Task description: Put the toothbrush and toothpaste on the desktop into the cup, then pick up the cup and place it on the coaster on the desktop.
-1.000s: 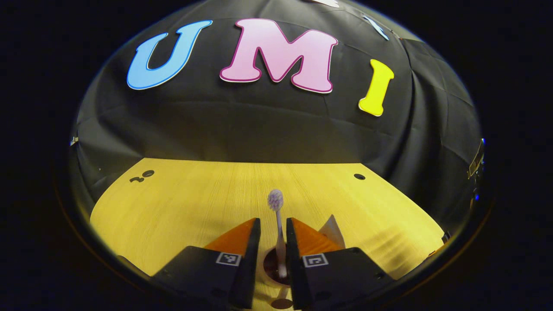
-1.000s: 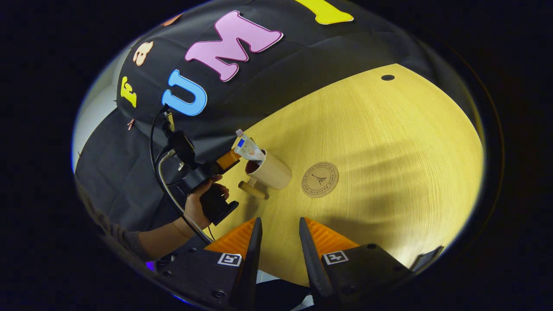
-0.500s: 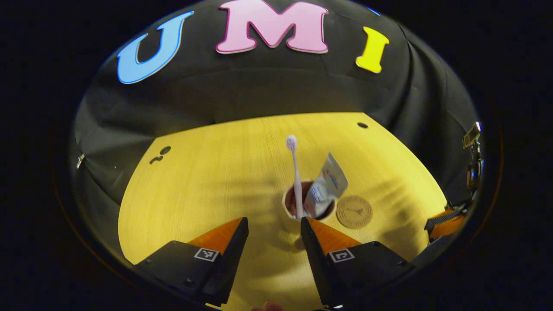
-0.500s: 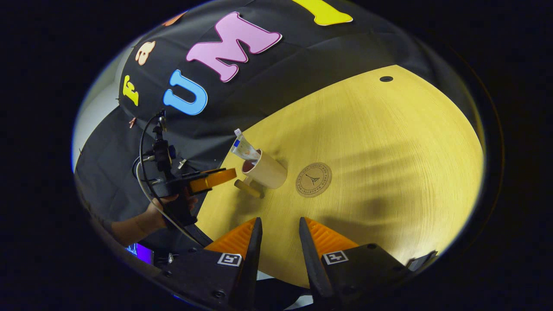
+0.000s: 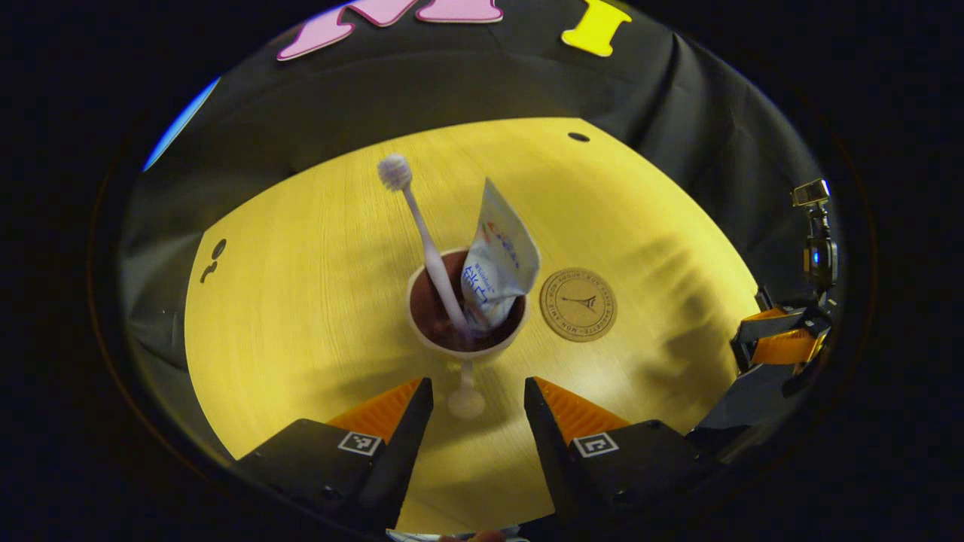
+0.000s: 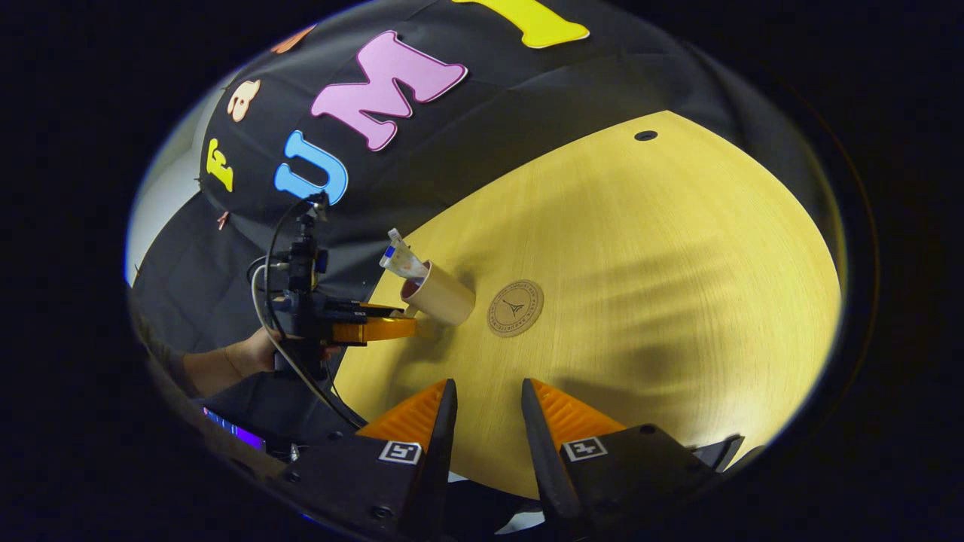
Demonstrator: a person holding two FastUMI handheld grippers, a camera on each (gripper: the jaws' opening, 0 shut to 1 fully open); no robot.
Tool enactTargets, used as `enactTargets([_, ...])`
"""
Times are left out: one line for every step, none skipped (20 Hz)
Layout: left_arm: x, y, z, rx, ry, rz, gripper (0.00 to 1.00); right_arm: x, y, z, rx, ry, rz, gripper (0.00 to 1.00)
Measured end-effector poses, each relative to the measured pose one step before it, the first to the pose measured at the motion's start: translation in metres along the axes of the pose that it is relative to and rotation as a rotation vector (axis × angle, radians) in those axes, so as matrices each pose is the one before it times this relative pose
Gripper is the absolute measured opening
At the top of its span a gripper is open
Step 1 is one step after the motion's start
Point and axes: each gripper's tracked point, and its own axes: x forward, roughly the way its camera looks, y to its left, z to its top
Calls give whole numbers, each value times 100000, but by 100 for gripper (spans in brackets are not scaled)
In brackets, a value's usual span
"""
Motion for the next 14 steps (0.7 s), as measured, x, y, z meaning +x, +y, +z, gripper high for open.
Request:
enactTargets([544,193,-147,707,2774,10,77,-88,-246,-147,908,-251,-328,53])
enactTargets([529,137,-111,319,2687,151,77,-81,-206,-42,1044,-282,-230,53])
enactTargets([456,55,-306,85,2948,-485,77,-189,-275,-88,1069,-257,-387,53])
enactTargets([417,236,36,-185,1603,453,77,-72,-177,53,985,-388,-62,53])
enactTargets([426,41,-41,-208,1502,-554,78,-300,-187,59,668,-390,-387,53])
enactTargets([304,79,20,-281,1437,-136,77,-168,-108,25,563,-339,-205,53])
enactTargets([184,107,-191,-149,1955,74,77,-251,-70,-76,457,-331,-45,53])
enactTargets([206,5,-58,65,1543,158,75,-227,-153,22,262,-234,-55,53])
enactTargets([126,-38,-194,-167,1418,126,72,-184,-117,-54,231,-159,46,53])
enactTargets([174,-71,-36,-384,1100,262,70,-115,-134,-80,223,-209,-59,53])
enactTargets([209,9,24,-524,375,809,66,-166,-215,28,409,-197,-54,53])
enactTargets([184,74,217,-837,-329,1233,63,-168,-189,-49,801,-127,-81,53])
enactTargets([123,89,162,-945,-911,1350,57,-174,-147,-35,868,-69,318,53])
enactTargets([4,-66,306,-942,-1026,845,57,-309,-259,-47,410,-63,-68,53])
